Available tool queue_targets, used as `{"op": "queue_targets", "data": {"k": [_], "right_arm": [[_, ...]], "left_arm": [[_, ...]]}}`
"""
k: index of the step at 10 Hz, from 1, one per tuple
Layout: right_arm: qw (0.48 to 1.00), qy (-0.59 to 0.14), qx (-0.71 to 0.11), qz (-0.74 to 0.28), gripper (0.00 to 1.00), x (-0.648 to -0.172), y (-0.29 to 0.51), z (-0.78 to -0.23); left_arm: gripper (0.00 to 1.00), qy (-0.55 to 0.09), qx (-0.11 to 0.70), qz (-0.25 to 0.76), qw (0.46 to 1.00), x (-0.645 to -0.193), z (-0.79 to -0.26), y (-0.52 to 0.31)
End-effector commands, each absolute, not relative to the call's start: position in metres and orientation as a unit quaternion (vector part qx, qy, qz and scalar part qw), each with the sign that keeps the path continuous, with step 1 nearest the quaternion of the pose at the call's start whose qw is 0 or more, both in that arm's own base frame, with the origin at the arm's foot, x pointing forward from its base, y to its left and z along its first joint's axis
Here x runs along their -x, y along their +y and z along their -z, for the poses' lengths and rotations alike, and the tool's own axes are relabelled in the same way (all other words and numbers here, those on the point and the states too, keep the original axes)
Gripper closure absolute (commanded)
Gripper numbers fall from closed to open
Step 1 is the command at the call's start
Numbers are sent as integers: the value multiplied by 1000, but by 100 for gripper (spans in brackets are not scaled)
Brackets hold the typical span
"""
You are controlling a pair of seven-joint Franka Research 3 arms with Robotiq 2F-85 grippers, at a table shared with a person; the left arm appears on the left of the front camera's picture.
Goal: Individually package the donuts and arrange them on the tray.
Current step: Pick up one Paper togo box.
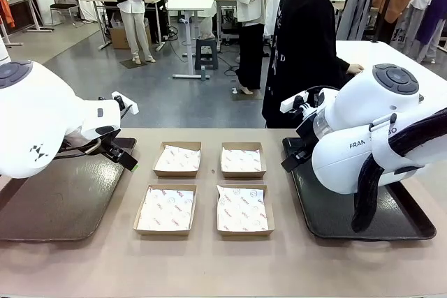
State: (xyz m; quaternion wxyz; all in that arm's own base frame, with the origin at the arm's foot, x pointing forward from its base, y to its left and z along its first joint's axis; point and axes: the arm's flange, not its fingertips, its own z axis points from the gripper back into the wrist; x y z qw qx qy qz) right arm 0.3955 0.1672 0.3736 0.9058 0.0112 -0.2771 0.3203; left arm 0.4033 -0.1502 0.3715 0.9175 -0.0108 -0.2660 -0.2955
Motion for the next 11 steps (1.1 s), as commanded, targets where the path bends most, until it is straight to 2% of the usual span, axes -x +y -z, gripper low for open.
{"op": "queue_targets", "data": {"k": [1,3,7,10,11], "right_arm": [[906,-252,-61,-336,0,-376,161,-378],[905,-221,-90,-353,0,-320,134,-389],[929,-142,-15,-341,0,-225,76,-392],[930,-118,-3,-349,0,-186,61,-386],[927,-131,16,-352,0,-185,60,-385]], "left_arm": [[0,-264,5,312,913,-385,-378,-143],[0,-265,-20,326,907,-338,-385,-116],[0,-178,43,372,910,-257,-378,-69],[0,-162,58,374,912,-217,-379,-60],[0,-178,54,358,915,-214,-380,-58]]}}
